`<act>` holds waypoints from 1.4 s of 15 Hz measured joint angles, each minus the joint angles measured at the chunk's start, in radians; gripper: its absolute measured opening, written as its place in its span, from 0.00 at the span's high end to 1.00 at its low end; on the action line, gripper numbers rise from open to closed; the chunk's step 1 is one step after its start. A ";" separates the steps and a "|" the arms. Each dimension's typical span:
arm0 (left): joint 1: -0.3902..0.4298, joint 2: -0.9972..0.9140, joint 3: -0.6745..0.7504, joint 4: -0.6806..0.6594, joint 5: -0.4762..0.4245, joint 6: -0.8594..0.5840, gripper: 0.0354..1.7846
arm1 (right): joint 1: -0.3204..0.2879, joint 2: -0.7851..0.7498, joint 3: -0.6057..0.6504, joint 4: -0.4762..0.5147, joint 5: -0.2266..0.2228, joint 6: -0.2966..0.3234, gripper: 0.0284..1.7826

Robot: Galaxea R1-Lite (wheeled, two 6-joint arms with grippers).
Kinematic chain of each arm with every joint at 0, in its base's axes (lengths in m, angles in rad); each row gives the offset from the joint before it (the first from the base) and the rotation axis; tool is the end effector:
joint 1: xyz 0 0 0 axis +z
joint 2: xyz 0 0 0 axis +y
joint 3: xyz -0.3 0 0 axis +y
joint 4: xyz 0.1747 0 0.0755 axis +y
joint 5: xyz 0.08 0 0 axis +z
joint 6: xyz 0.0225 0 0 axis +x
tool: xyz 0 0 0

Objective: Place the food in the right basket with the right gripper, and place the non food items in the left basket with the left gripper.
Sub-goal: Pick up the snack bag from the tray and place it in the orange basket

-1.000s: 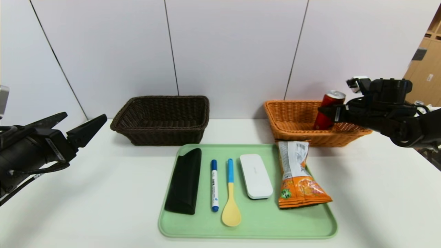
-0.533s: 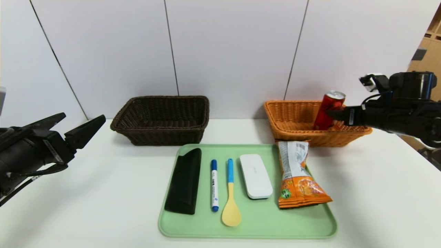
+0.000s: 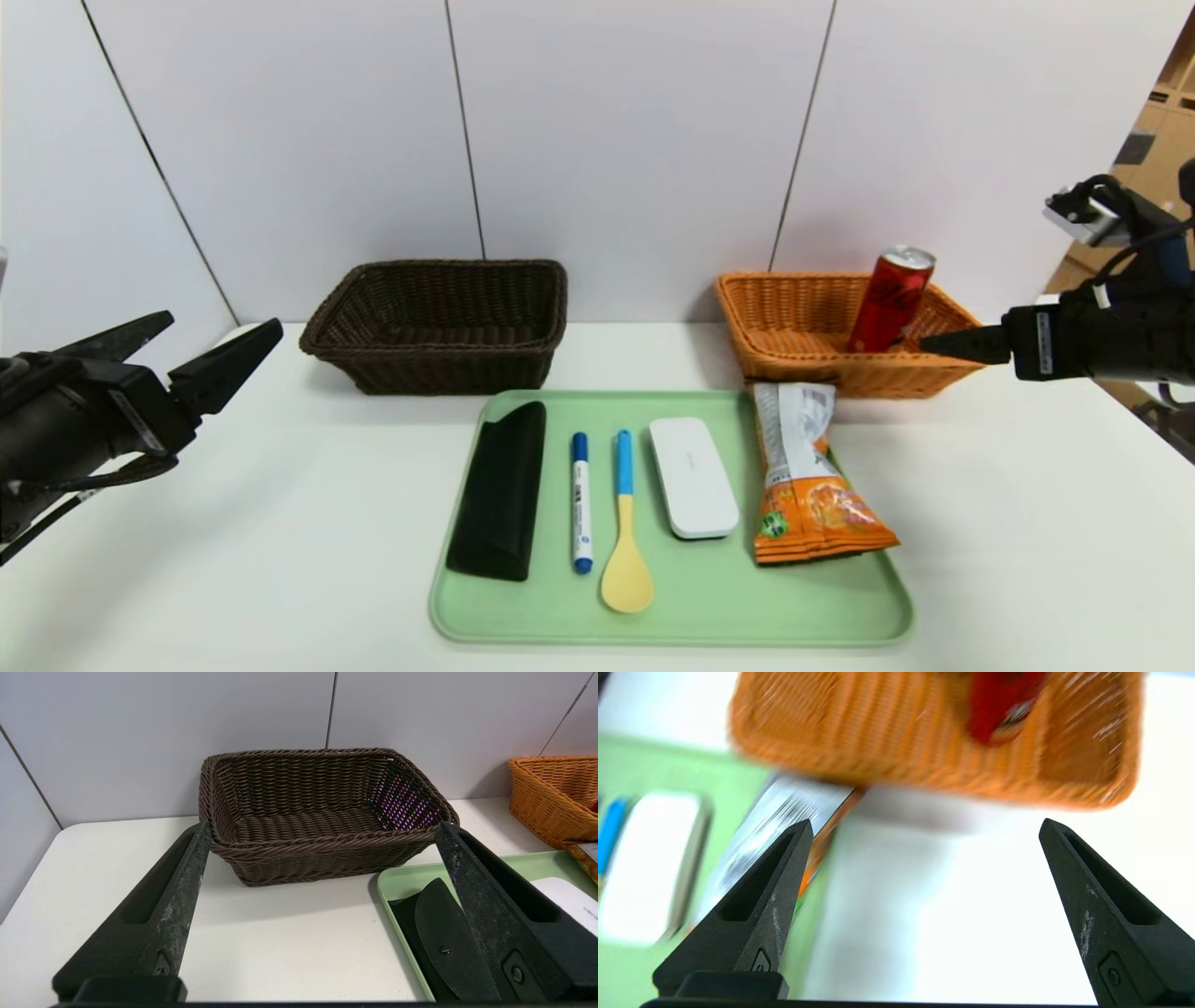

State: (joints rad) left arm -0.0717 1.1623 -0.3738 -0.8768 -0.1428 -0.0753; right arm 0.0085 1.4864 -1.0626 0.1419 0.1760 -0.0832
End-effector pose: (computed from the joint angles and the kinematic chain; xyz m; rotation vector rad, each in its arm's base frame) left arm 0.1588 -0.0146 0.2136 -0.0718 -0.0803 -0.2176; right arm 0.2512 0.0061 0.2412 -0.0334 0.5565 0.2029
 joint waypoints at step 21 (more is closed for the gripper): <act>-0.009 -0.036 0.031 0.008 -0.005 0.206 0.06 | 0.310 0.224 -0.057 0.116 -0.090 0.259 0.05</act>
State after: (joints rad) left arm -0.0809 1.1266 -0.3423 -0.8687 -0.1481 0.1309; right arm 0.3189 1.7106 -1.1194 0.2577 0.0864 0.1760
